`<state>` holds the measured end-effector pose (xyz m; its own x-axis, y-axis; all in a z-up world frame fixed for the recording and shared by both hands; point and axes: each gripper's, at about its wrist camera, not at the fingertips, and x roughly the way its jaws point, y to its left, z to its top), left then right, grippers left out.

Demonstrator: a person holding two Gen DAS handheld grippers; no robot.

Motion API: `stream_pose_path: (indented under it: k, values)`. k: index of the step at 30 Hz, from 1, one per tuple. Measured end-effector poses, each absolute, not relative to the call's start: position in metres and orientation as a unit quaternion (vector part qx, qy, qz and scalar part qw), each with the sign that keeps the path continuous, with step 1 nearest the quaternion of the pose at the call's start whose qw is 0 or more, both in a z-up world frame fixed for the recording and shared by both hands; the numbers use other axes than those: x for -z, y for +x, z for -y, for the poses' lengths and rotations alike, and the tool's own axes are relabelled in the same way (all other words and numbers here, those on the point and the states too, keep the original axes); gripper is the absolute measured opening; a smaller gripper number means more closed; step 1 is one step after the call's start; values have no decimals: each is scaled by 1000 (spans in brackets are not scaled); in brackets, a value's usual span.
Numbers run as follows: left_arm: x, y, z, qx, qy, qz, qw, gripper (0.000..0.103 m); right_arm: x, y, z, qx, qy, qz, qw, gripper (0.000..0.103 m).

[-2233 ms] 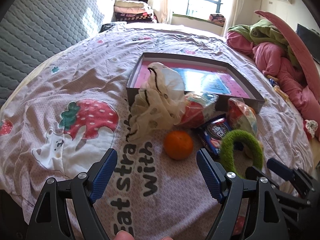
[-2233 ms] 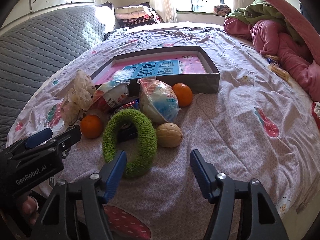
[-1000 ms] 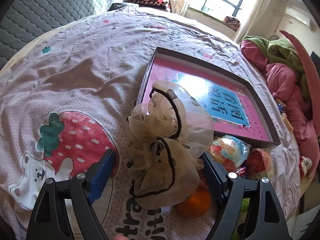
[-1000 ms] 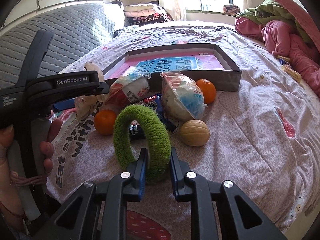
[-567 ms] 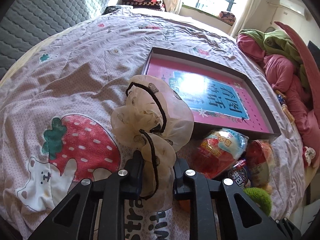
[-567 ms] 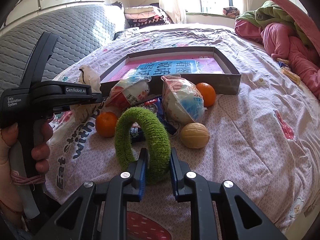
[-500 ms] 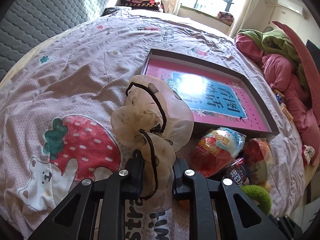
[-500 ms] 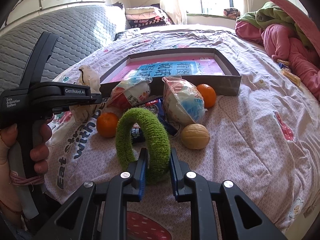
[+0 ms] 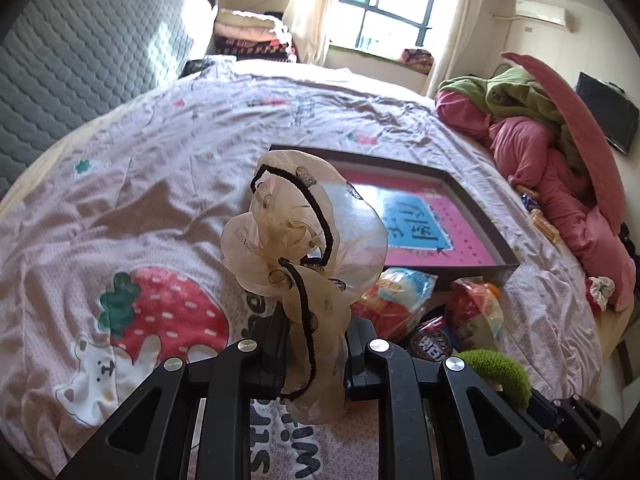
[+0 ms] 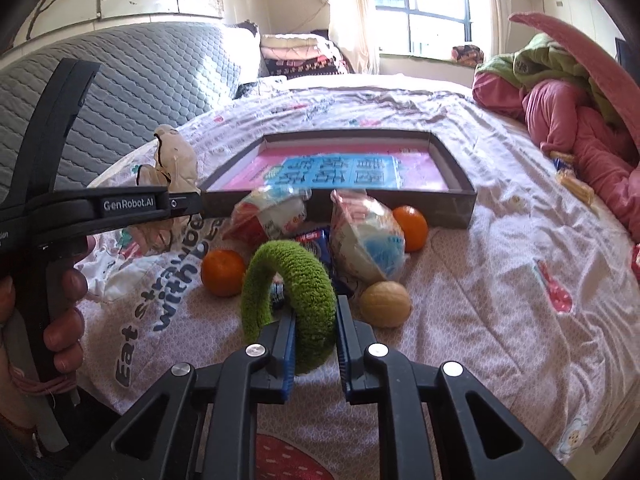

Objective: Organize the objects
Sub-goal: 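Lift the white mesh bag with the left tool while the right tool carries the green ring over the tray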

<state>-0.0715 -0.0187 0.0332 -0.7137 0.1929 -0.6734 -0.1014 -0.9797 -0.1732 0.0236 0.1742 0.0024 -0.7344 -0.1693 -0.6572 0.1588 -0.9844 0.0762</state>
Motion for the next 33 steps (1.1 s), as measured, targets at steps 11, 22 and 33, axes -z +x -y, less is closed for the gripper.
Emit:
stream_pose_path:
  k: [11,22,33]
  values:
    - [-48,-63,4,-935,-338,51,90,21,-26,20,-180,952,297,6,71,18]
    - [-50,-71,-3,-936,-336,55,87,21,-55,0,-189,966,255,2,48,18]
    - [-45,-88,-11,-931,-349,57,88,21,-63,-33,-198,966,256,5,35,18]
